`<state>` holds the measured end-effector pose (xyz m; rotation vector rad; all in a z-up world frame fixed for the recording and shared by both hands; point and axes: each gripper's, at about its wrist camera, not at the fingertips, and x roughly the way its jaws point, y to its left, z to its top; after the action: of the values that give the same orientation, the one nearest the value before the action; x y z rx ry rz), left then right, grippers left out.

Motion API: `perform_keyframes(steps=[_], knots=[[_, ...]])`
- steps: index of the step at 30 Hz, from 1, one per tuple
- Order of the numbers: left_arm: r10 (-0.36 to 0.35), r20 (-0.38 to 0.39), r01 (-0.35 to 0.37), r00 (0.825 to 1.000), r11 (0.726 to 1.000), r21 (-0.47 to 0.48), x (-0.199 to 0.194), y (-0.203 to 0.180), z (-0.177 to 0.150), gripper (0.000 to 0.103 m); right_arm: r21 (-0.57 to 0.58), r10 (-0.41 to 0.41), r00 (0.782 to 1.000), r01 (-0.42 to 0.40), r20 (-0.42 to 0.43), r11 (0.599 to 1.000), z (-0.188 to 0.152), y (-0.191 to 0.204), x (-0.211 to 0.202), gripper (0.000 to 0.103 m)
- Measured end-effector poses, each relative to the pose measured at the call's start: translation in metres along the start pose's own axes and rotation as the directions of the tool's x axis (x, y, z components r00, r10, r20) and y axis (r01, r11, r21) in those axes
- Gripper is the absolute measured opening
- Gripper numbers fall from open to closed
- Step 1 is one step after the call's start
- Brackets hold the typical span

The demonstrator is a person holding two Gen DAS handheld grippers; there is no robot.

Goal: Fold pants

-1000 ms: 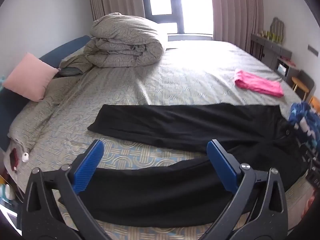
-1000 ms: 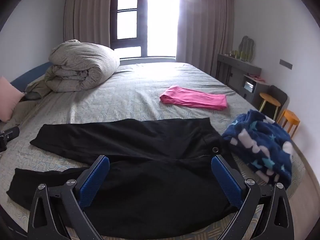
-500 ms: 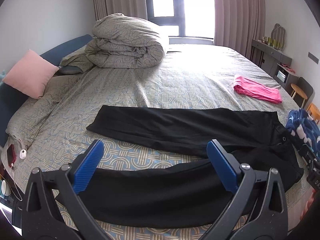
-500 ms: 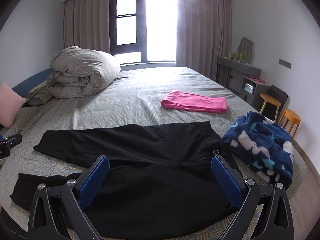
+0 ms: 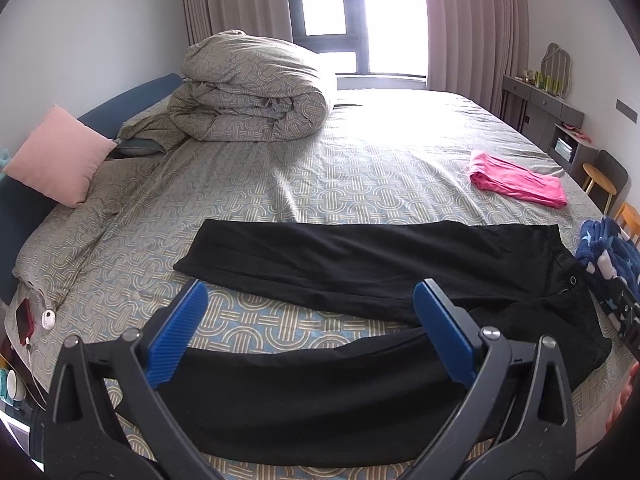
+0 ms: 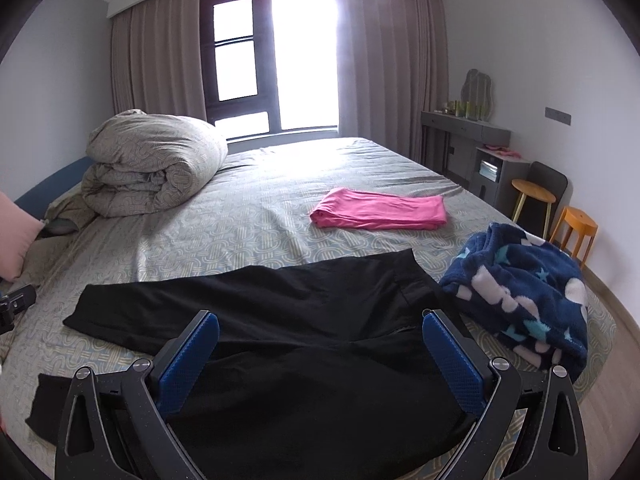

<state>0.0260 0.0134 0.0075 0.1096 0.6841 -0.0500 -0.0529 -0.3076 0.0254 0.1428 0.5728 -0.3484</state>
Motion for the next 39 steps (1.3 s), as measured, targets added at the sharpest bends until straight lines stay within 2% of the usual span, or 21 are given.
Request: perform_keyframes(steps=[6,9,16,28,39], knots=[[-0.003,-0.004,0.003,1.0,1.0,0.009,0.003,-0.004,-0.006,0.103,0.012,-0.018,1.0,0.018,-0.01,1.0,-0.008,-0.006,0.002,0.103],[-0.023,-0.008,0.024,1.0,1.0,0.005,0.005,-0.006,-0.006,0.103,0.016,-0.017,0.999,0.017,-0.028,1.0,-0.009,-0.008,0.004,0.103],[-0.022,0.01,0.022,1.0,1.0,0.017,0.005,-0.008,-0.005,0.103,0.015,-0.002,0.999,0.003,-0.044,1.0,-0.006,-0.005,0.007,0.103],[-0.045,-0.002,0.045,0.999,0.999,-0.001,0.009,-0.003,-0.01,0.103,0.006,-0.003,0.998,0.003,-0.06,1.0,-0.004,0.002,0.012,0.103],[-0.045,-0.02,0.045,0.999,0.999,0.022,0.015,-0.009,-0.011,0.103,0.012,-0.01,0.998,0.011,-0.068,1.0,-0.004,0.001,0.014,0.103]])
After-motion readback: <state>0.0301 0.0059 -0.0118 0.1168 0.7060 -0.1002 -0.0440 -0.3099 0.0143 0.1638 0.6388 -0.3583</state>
